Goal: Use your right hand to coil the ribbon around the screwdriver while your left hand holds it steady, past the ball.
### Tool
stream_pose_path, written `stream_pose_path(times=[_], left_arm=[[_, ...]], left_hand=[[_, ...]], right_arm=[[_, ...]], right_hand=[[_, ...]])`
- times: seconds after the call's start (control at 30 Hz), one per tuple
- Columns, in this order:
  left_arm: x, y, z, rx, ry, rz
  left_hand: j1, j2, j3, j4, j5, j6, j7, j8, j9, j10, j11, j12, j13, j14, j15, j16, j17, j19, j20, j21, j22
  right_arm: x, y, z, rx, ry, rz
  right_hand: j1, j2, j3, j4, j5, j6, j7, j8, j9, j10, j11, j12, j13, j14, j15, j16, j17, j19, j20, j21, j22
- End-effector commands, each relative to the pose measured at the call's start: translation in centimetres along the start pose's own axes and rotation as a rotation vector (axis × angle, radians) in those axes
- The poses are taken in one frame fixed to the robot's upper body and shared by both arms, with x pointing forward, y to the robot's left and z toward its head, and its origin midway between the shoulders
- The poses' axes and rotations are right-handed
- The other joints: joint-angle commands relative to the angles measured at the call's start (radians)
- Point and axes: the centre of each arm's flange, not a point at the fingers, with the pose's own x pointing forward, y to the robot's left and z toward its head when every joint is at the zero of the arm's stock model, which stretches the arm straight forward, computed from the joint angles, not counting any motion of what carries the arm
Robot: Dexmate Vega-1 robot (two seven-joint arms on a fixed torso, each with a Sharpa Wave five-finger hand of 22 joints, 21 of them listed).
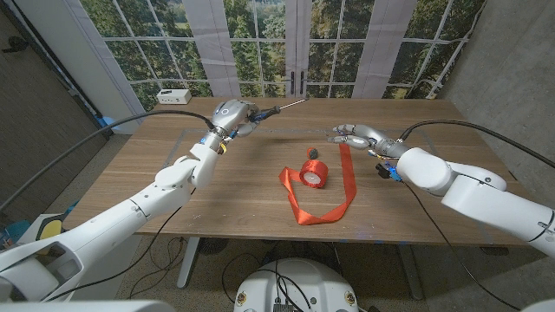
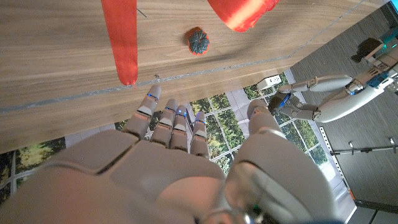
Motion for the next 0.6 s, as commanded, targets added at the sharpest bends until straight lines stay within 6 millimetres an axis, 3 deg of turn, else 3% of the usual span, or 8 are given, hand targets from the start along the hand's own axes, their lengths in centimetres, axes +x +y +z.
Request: stream_pose_path(times=[0.03,0.27,0.4,0.6], left_arm=[[-0.3,0.1,0.5,0.011,-0.003,0.008],[-0.5,0.2,0.6,0.013,0.003,0.012],[-0.6,0.3,0.6,0.008,0.005,0.011],[-0.7,0.3,0.5,0.009,0.009,0.012]], left_hand=[[0.098,0.103,0.011,0.01,0.051,0.124,-0.111,0.088,0.061,0.165,-0.168,0.001,0.164,0.008,-0.069,-0.003,0.003,-0.006,-0.001,0.009,0.001],[0.097,0.102,0.011,0.009,0.051,0.121,-0.11,0.09,0.064,0.169,-0.166,0.002,0.169,0.01,-0.069,-0.007,0.007,-0.008,-0.001,0.017,-0.003],[0.097,0.102,0.01,0.01,0.052,0.125,-0.114,0.094,0.067,0.166,-0.166,0.002,0.174,0.011,-0.069,-0.01,0.009,-0.009,-0.003,0.022,-0.006],[0.096,0.102,0.01,0.009,0.052,0.123,-0.111,0.096,0.07,0.168,-0.167,0.0,0.175,0.013,-0.069,-0.014,0.012,-0.011,-0.003,0.029,-0.009]], right_arm=[[-1.2,0.2,2.2,-0.222,0.058,-0.08],[-1.3,0.6,3.1,-0.295,0.079,-0.079],[-1.2,1.0,3.9,-0.353,0.092,-0.067],[-1.0,1.7,5.0,-0.397,0.096,-0.014]], right_hand=[[0.047,-0.012,-0.001,-0.002,0.012,0.021,0.002,0.01,0.009,0.041,-0.002,0.03,0.018,0.052,-0.027,0.026,0.024,0.037,-0.02,0.014,0.005],[0.084,-0.035,-0.011,-0.005,0.021,0.049,0.003,0.023,0.018,0.062,-0.001,0.06,0.037,0.07,-0.033,0.044,0.051,0.053,-0.031,0.017,0.007],[0.109,-0.066,-0.028,-0.004,0.03,0.083,-0.004,0.04,0.026,0.069,-0.004,0.083,0.054,0.083,-0.041,0.058,0.073,0.061,-0.037,0.016,0.008],[0.128,-0.11,-0.061,0.004,0.043,0.078,-0.014,0.042,0.037,0.045,-0.023,0.1,0.077,0.07,-0.052,0.067,0.105,0.057,-0.052,0.01,0.01]])
